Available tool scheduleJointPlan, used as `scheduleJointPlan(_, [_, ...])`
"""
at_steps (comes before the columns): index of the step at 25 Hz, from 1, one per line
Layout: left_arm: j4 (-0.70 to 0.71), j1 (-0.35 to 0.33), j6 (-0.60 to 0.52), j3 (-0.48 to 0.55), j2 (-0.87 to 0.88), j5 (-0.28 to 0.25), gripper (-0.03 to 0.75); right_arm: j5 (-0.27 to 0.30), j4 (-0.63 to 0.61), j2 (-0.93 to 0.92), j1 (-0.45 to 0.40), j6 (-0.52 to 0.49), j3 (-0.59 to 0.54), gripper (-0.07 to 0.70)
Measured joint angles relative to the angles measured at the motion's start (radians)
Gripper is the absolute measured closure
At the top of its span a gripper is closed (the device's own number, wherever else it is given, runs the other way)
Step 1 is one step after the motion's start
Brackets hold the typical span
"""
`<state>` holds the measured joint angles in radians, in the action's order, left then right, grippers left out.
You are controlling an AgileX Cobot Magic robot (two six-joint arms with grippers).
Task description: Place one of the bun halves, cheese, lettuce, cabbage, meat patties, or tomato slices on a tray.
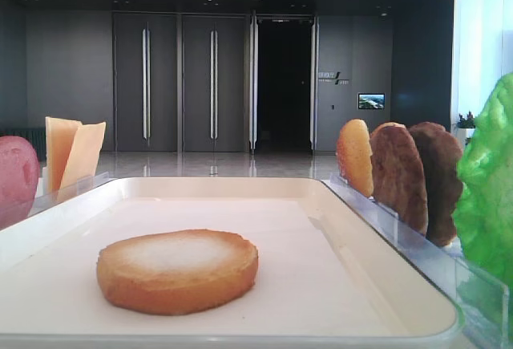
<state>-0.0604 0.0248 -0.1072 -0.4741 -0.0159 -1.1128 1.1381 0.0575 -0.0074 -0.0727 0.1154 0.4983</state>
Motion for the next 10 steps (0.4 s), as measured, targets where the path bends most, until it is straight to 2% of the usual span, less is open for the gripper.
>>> scheduleJointPlan(10, [0.0,0.0,0.0,0.0,0.0,0.0,0.083,0.0,0.0,0.0,0.0,0.0,0.0,0.097])
